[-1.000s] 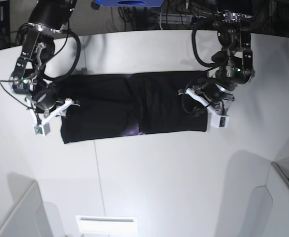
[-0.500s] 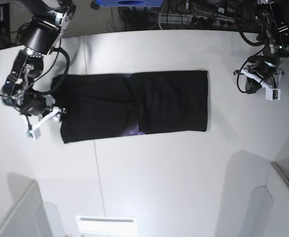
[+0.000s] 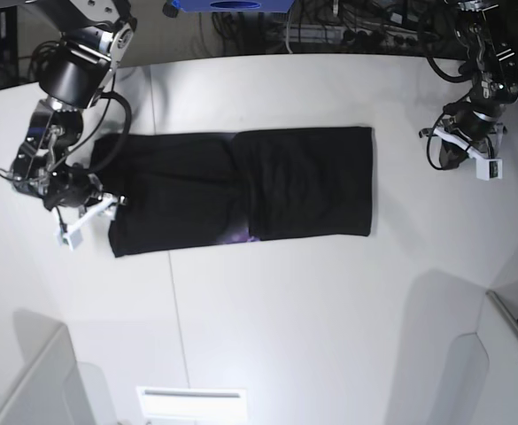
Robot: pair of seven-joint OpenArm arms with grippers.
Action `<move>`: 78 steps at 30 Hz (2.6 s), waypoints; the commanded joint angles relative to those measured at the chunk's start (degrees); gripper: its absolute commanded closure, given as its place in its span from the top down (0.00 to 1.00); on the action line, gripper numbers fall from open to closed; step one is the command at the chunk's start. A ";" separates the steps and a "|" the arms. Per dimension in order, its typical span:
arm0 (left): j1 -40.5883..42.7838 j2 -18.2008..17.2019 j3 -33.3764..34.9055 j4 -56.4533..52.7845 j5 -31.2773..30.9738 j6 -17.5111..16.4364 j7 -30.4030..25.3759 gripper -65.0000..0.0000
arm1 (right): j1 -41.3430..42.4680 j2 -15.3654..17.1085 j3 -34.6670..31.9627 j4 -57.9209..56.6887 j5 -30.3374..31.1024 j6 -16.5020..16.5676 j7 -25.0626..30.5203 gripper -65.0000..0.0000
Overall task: Fold the T-shirt properly
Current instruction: 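Release the left gripper and move it back to the folded end, then grasp the strip with both grippers and fold it over toward the right gripper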
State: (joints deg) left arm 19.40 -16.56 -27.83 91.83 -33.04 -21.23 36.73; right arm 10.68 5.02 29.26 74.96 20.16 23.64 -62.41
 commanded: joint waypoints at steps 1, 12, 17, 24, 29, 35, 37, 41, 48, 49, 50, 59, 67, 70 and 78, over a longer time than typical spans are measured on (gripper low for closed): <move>-0.54 -0.89 1.07 -0.36 -0.41 -0.17 -1.35 0.00 | 0.80 0.30 -0.11 0.34 0.63 0.41 0.39 0.65; -5.90 4.47 5.72 -2.91 12.86 -0.35 -1.35 0.00 | -0.87 -1.72 -0.29 -1.60 0.63 5.42 -1.63 0.64; -7.57 5.00 8.80 -3.44 12.86 -0.26 -1.26 0.00 | -2.02 -1.90 -0.46 -1.60 0.54 5.77 -2.42 0.64; -7.93 5.17 10.56 -3.52 12.42 -0.17 -1.35 0.00 | -2.63 -1.90 -0.46 -1.68 0.54 5.86 -2.07 0.50; -8.54 5.17 10.56 -3.52 12.33 -0.35 -1.35 0.00 | -1.49 -1.54 -0.46 -2.83 0.54 5.86 -1.90 0.26; -10.56 6.75 10.56 -4.84 12.25 -0.44 -1.17 0.00 | -0.08 -1.72 -0.46 -5.29 0.54 5.86 -1.81 0.00; -10.91 7.11 10.65 -4.84 12.25 -0.44 -1.17 0.00 | 0.09 -1.72 -0.46 -5.02 0.45 5.42 -1.81 0.00; -11.27 8.25 10.65 -4.84 12.25 -0.79 -1.08 0.00 | 0.18 -1.54 -0.55 -2.74 0.28 5.42 -1.90 0.00; -12.41 8.25 16.36 -4.84 12.33 -2.72 -1.08 0.00 | -1.58 -1.54 -7.06 6.23 0.28 3.39 -2.33 0.00; -12.50 8.25 16.63 -4.84 12.33 -2.72 -1.08 0.00 | -2.28 -1.54 -8.20 7.46 0.28 1.99 -2.33 0.00; -12.50 8.34 16.63 -4.84 12.33 -2.72 -0.99 0.00 | -2.81 -1.72 -8.90 8.78 0.28 1.02 -2.33 0.00; -14.08 8.07 19.70 -7.22 12.25 -2.72 -0.99 0.00 | -5.53 -2.07 -16.20 19.59 0.54 -4.08 -2.77 0.00; -14.08 8.34 19.97 -7.13 12.25 -2.72 -0.99 0.00 | -6.24 -3.92 -18.49 26.98 0.63 -4.34 -6.73 0.00; -14.08 8.34 19.97 -7.04 12.25 -2.72 -0.99 0.00 | -6.33 -5.85 -18.57 30.14 0.63 -4.34 -8.49 0.00; -14.08 8.25 22.78 -7.22 12.25 -2.81 -0.99 0.00 | -6.24 -10.60 -19.63 32.87 0.54 -4.34 -10.95 0.00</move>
State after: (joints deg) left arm 5.61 -8.29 -5.15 84.03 -20.97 -23.64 35.09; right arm 3.40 -5.23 9.96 106.76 19.38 19.27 -74.22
